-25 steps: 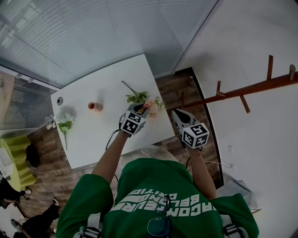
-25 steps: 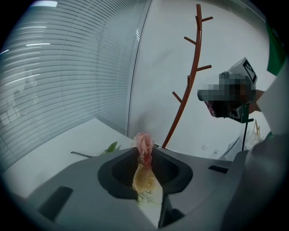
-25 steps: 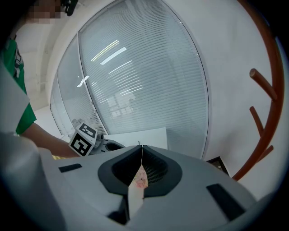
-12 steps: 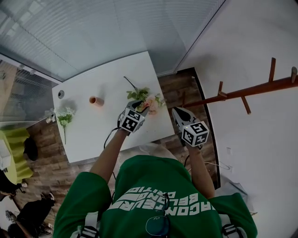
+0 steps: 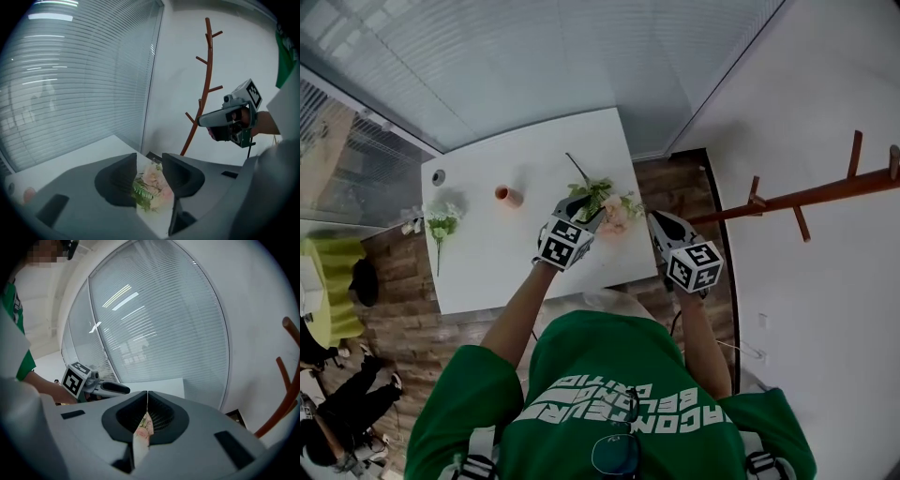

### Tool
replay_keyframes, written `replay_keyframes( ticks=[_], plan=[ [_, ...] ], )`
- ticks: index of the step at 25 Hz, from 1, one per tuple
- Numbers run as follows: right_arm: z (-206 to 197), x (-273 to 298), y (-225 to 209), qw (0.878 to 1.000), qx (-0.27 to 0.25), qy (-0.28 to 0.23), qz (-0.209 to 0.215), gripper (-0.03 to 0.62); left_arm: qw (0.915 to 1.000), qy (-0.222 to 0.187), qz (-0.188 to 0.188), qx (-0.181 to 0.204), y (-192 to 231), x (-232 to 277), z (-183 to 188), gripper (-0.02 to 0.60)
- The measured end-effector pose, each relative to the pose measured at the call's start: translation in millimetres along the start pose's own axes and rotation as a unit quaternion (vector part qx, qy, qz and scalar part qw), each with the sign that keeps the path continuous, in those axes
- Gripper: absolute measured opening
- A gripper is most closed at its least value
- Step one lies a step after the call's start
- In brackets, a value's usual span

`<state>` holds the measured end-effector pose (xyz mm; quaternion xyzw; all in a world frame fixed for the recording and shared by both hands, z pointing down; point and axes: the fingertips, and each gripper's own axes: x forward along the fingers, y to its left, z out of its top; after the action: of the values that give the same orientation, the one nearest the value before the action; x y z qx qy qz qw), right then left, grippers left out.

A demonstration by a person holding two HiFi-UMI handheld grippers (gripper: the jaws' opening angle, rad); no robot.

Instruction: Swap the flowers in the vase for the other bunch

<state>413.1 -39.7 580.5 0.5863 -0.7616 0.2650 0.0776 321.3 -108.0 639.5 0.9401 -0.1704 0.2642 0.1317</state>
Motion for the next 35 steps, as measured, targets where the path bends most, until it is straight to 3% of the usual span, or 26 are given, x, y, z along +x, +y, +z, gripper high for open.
replay_keyframes(
  ticks=[8,19,26,35],
  plan=[
    [18.9,34.5,37.3,0.998,-0.026,-0.002,0.060,0.014,0.9957,-0.059,0.067,-0.023,32.4,-63.6,28.3,0.129],
    [45.2,106.6,132.1,0.985,-0.077,0.008,0.151,0.014,0.9761,-0.108,0.173,-0.074,102.3,-177.7,7.4,0.024],
    [51.7,139.9,192.4,0.981,-0.102,0.010,0.166,0.014,0.9663,-0.129,0.203,-0.092,138.8,-243.7,-14.7,0.009],
    [58.8,165.9,249.8,0.981,-0.118,0.007,0.154,0.014,0.9626,-0.139,0.209,-0.102,173.9,-305.2,-38.7,0.008]
  ],
)
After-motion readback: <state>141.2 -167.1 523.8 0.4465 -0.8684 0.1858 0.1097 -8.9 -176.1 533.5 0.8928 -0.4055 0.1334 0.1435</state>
